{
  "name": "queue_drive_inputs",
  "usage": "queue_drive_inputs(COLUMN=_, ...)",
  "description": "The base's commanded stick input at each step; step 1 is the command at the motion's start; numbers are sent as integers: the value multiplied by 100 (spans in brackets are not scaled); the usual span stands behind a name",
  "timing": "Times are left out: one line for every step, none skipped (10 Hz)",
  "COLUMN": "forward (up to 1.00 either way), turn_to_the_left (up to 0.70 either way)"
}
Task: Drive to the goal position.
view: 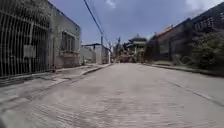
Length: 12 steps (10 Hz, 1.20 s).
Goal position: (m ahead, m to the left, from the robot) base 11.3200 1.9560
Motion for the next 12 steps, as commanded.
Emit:
queue_drive_inputs(forward=100, turn_to_the_left=1)
queue_drive_inputs(forward=100, turn_to_the_left=-10)
queue_drive_inputs(forward=100, turn_to_the_left=-31)
queue_drive_inputs(forward=100, turn_to_the_left=-40)
queue_drive_inputs(forward=100, turn_to_the_left=-40)
queue_drive_inputs(forward=100, turn_to_the_left=-26)
queue_drive_inputs(forward=100, turn_to_the_left=-5)
queue_drive_inputs(forward=100, turn_to_the_left=0)
queue_drive_inputs(forward=100, turn_to_the_left=0)
queue_drive_inputs(forward=100, turn_to_the_left=0)
queue_drive_inputs(forward=100, turn_to_the_left=0)
queue_drive_inputs(forward=100, turn_to_the_left=0)
